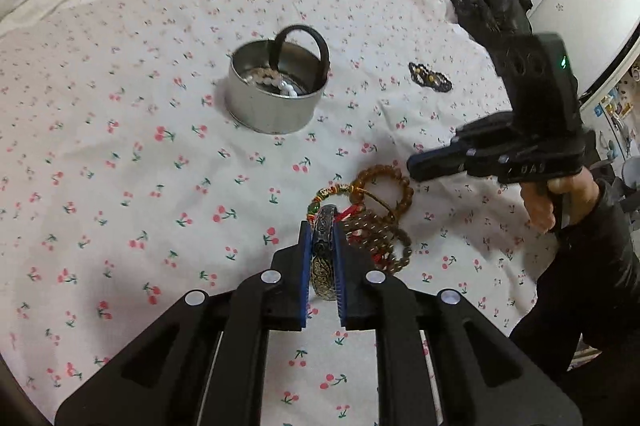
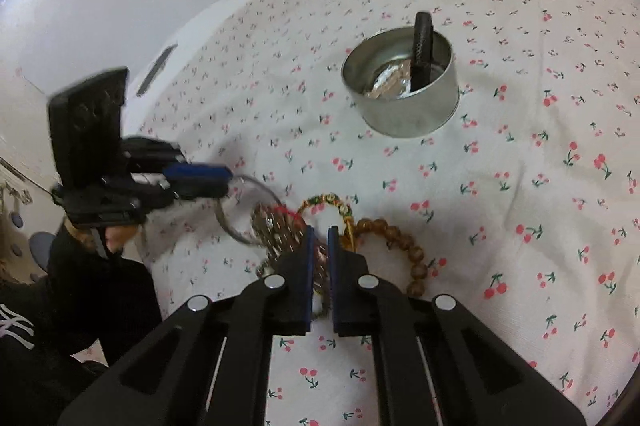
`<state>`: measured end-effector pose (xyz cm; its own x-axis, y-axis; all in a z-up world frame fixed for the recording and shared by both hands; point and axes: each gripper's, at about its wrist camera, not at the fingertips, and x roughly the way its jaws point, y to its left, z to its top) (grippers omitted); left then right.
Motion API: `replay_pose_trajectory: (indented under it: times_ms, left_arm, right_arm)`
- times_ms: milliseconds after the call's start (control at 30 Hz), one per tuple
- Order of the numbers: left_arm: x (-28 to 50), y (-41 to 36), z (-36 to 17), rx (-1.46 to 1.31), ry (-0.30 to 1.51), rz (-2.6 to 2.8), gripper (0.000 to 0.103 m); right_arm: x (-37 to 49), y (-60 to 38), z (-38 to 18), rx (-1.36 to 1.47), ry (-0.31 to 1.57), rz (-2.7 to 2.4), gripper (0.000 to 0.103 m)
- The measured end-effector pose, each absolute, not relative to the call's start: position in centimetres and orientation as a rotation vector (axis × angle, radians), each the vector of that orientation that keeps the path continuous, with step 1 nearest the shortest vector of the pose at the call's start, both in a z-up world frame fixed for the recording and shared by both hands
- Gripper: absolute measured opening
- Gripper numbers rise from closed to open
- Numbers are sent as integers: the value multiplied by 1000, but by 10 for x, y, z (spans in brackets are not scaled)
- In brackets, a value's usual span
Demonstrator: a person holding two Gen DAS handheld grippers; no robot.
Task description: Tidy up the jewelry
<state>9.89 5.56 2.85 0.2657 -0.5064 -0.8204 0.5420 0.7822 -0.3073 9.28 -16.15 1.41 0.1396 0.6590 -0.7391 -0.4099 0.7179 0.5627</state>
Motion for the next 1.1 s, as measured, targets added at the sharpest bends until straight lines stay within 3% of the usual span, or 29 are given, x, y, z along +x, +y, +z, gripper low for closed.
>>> replay_pose_trajectory:
  times_ms: [67, 133, 167, 233, 300, 433, 667, 867, 933, 1000, 1067, 1100]
  left_arm:
    - [99, 48, 28, 40, 1092, -705, 10]
    - [97, 45, 28, 39, 1093, -711, 10]
    - [96, 43, 28, 44, 1092, -711, 10]
    - [94, 44, 34, -3, 1080, -739, 10]
    - [91, 48, 49, -35, 1034, -763, 3]
    - [88, 69, 80, -117, 937, -782, 3]
    - [88, 48, 37, 23, 1108, -772, 3]
    - [67, -1, 3, 257, 1127, -815, 5]
    - [64, -10, -1, 324, 1108, -794, 12]
    - [60, -16, -3, 370, 1075, -779, 40]
    - [55, -19, -1, 396, 1035, -775, 54]
    - [53, -21, -1, 413, 1022, -775, 57]
  right_arm:
    - [85, -149, 15, 200, 1205, 842, 10]
    - [77, -136, 20, 150, 1176, 856, 54]
    - [74, -130, 21, 141, 1169, 860, 58]
    - [69, -113, 19, 62, 1168, 848, 58]
    - [66, -102, 12, 11, 1197, 857, 58]
    - [64, -100, 2, -23, 1244, 862, 58]
    - [61, -96, -1, -89, 1235, 841, 61]
    - [54, -96, -10, -171, 1292, 853, 65]
    - [56, -104, -7, -159, 1282, 839, 67]
    - [59, -114, -6, -124, 1281, 822, 67]
    - [58, -118, -4, -121, 1277, 818, 67]
    - [57, -118, -3, -123, 1275, 820, 67]
